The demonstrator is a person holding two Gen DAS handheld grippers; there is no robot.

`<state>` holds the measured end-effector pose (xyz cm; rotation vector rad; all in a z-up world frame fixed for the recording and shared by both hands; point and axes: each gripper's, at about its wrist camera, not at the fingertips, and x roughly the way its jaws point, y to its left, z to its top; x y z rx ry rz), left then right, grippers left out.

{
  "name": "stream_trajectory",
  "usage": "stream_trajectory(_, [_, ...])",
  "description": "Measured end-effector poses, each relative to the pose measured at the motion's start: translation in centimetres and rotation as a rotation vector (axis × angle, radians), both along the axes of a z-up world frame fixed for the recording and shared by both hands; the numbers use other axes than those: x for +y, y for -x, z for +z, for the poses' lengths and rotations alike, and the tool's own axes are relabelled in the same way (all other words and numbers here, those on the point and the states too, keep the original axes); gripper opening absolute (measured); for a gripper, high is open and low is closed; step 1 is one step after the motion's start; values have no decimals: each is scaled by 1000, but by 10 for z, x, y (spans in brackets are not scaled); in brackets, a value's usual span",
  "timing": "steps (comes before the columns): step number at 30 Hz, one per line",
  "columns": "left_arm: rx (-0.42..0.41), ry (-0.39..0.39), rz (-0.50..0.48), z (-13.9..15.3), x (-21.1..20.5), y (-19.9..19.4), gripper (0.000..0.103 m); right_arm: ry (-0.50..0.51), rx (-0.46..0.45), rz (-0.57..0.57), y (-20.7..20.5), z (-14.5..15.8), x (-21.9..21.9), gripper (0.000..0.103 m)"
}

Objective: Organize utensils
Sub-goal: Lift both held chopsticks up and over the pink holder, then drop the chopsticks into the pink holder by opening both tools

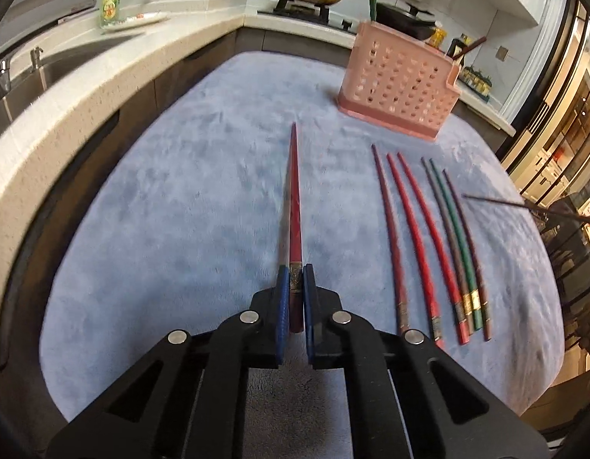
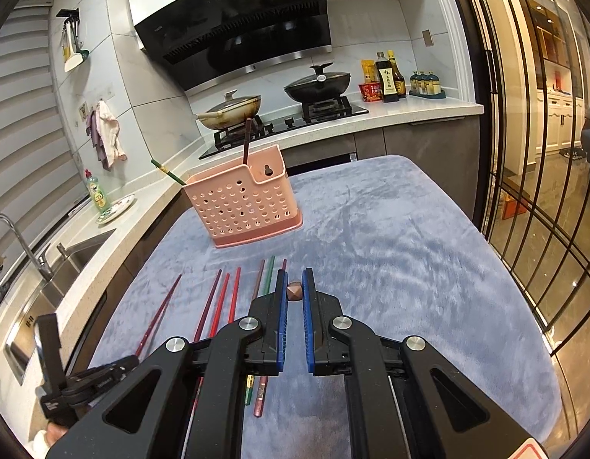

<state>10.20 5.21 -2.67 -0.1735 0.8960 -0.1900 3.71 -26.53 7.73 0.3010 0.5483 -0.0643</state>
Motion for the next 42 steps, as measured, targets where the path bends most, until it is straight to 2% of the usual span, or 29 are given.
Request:
stream_trajectory(6, [-99,31,-2,61,5,-9,7,-8,-50,9,-7,23,-6,7])
stream_trajectory(11, [-184,21,-20,110,2,-25,7,-40,-91,21,-18,48,-15,7])
stream_trajectory(15, [-230,25,-32,138,-5,-40,7,-52,-119,39,-32,67,-19,7])
stream_trajectory(22, [-328,23,-52,191,-27,-68,7,-98,-185,76,-73,106,-20,7])
stream_trajectory(26, [-419,26,-47,228,-40,-85,7,-117,-248,87,-102,133,-20,7])
stream_trajectory(30, [-493,72,-21,262,-49,-113,7,-112,-316,74,-137,161,-20,7])
stream_trajectory(37, [-541,84,25,285,-66,-172,7,-112,-380,53,-197,197,-20,7])
stream_trajectory(42, [-534,73,26,274,-78,-199,7,-126,-373,29,-235,190,-24,7])
